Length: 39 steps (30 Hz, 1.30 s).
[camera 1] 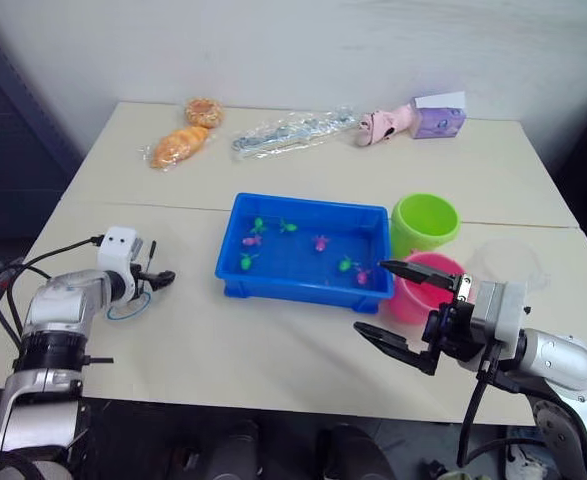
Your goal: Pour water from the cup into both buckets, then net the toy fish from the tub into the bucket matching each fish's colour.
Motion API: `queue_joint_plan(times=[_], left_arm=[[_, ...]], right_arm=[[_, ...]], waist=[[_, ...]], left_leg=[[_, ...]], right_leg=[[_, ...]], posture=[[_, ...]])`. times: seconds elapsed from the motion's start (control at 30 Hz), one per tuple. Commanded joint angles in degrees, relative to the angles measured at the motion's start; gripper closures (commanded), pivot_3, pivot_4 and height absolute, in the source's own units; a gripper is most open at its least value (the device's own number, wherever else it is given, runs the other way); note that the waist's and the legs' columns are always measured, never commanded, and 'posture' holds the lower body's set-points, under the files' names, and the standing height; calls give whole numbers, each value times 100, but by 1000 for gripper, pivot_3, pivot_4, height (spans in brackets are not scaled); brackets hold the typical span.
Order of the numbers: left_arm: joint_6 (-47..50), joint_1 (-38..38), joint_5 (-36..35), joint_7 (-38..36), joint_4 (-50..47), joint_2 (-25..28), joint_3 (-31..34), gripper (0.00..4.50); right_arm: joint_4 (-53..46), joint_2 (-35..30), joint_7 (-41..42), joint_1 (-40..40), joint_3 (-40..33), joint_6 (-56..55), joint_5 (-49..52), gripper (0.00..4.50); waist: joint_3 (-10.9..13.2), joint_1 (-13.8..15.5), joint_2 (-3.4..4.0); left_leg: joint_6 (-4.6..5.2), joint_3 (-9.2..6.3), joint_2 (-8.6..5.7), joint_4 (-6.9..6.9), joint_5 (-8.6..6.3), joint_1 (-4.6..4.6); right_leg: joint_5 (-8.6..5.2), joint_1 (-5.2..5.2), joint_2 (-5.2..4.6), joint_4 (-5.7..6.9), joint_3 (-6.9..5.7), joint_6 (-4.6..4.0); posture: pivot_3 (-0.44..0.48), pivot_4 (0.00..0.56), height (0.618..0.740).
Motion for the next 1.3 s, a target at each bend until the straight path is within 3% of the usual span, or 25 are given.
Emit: queue_joint_plan(times=[0.03,0.27,0.37,0.43,0.53,0.67,0.77,0.83,0.93,1.07,1.17,1.3], left_arm=[[43,66,233,0,598,-62,-109,1323],[35,505,166,-128,578,-55,263,4450],[-921,388,-57,-229,394,-123,746,4450],[-1710,221,-222,-675,16,-46,910,4450],[-2396,46,-657,-1990,-616,243,936,4450],[-2776,-161,-684,-3566,-1236,947,437,4450],[-3302,-306,-851,-5083,-1830,1285,-74,4450],[-3580,-461,-698,-5695,-2059,1382,-505,4450],[-3764,-798,-541,-6096,-2380,1111,-1111,4450],[-3444,-1179,-409,-5882,-2780,461,-1668,4450],[-3014,-1269,-520,-5641,-2938,89,-1754,4450],[-3019,-1230,-422,-5705,-3001,-26,-1877,4450]], right_arm=[[-337,-59,-129,92,-251,-49,31,0],[-444,-109,-255,268,-452,-20,48,0],[-464,-146,-258,299,-459,29,82,0],[-528,-289,-256,268,-464,283,286,0],[-732,-507,-813,-124,-463,1167,862,0],[-921,-846,-1196,-900,-236,2143,1638,0],[-830,-1212,-1156,-1448,-51,2706,1857,0],[-697,-1514,-1155,-1833,156,3193,1901,0],[-475,-1621,-1293,-2401,493,3729,1943,0],[-290,-1416,-1517,-3086,911,4347,2040,0],[-255,-1193,-1753,-3412,1118,4751,2129,0],[-245,-1063,-1836,-3529,1290,5077,2107,0]], waist=[[-4,-3,7],[-23,-38,40],[-24,-34,40],[-15,-19,25],[10,-3,-20],[16,-45,-30],[15,-72,0],[21,-69,10],[21,-56,10],[22,-28,10],[21,-65,10],[22,-98,11]], left_leg=[[0,0,0,1,0,4],[-1,8,1,-1,0,18],[-2,10,1,-1,1,21],[-6,8,3,1,5,11],[-10,-1,3,6,10,-1],[-11,-6,3,6,11,-10],[-11,-4,2,-4,10,-6],[-8,-4,2,-2,9,-9],[0,-4,3,-1,11,-15],[18,-8,2,17,7,-38],[24,-12,2,35,5,-64],[25,-12,2,60,5,-105]], right_leg=[[0,2,0,4,0,0],[-1,7,0,8,11,1],[-1,6,0,10,13,1],[-1,0,0,10,9,1],[0,-5,-1,11,1,0],[1,-6,-3,-4,-1,-2],[0,-4,-3,-11,0,-3],[-1,-4,-2,-16,0,-5],[-1,-4,-1,-20,-2,-5],[1,-10,-1,-23,-4,-1],[9,-24,1,-20,-7,13],[10,-62,2,20,-9,15]], posture=[[0,150,740],[0,150,740],[0,150,740],[0,150,740],[0,150,740],[0,150,740],[0,150,740],[0,150,740],[0,150,740],[0,150,740],[0,150,740],[0,150,740]])
